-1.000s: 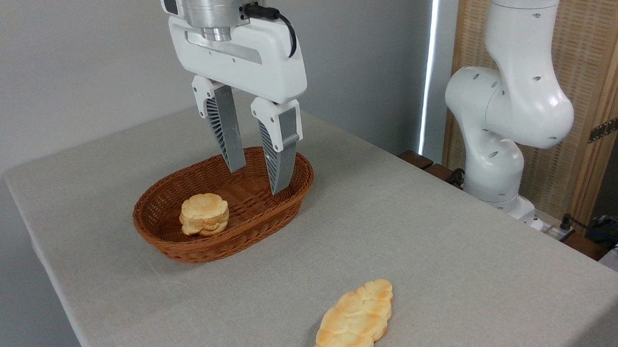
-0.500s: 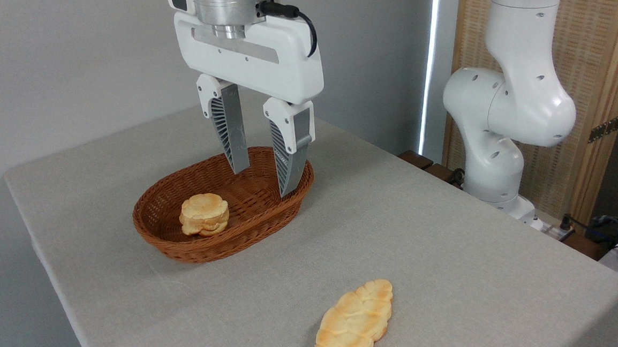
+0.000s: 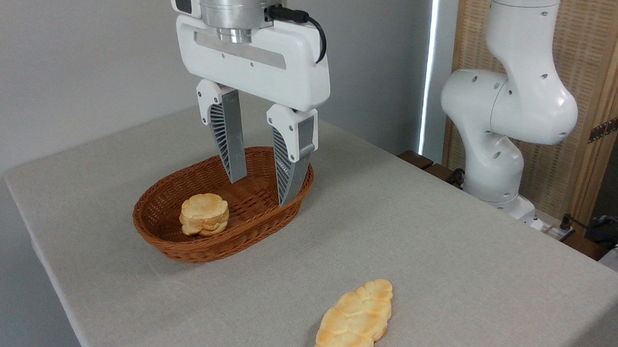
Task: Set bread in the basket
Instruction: 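Move the open gripper over the elongated bread loaf and lower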
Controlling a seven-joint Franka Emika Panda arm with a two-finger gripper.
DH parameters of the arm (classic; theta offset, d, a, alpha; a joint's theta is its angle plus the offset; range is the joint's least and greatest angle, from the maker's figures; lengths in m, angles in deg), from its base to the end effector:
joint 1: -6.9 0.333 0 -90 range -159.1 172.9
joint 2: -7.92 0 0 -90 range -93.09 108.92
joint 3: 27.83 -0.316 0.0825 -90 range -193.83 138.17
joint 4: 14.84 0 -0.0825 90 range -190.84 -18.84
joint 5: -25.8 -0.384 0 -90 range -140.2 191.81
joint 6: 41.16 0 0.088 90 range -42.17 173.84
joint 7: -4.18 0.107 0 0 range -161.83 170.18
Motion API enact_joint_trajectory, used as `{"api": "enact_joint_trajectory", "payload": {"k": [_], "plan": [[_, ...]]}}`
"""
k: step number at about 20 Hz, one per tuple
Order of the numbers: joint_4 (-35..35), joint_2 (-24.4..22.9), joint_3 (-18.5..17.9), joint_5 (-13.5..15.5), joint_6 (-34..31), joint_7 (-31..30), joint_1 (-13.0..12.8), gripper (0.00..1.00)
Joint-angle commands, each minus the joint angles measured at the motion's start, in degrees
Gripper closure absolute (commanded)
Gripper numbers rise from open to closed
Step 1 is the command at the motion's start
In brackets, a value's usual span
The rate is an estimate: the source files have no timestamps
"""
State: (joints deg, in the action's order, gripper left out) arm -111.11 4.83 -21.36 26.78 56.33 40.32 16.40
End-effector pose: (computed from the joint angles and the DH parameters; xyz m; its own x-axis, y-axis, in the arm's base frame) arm 0.5486 0.0258 0.6138 0.8359 -0.5447 0.0669 -0.5436 -0.8386 -0.0352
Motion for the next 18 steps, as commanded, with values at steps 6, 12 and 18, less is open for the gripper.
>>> {"api": "enact_joint_trajectory", "payload": {"k": [6,12,18], "plan": [[-9.9,-7.5,-2.2,0.5,6.5,1.8,0.7,0.0],[-20.1,-12.1,-3.1,0.3,17.3,2.5,0.7,0.0],[-22.6,-12.1,-4.1,0.3,20.9,9.1,1.0,0.0]]}}
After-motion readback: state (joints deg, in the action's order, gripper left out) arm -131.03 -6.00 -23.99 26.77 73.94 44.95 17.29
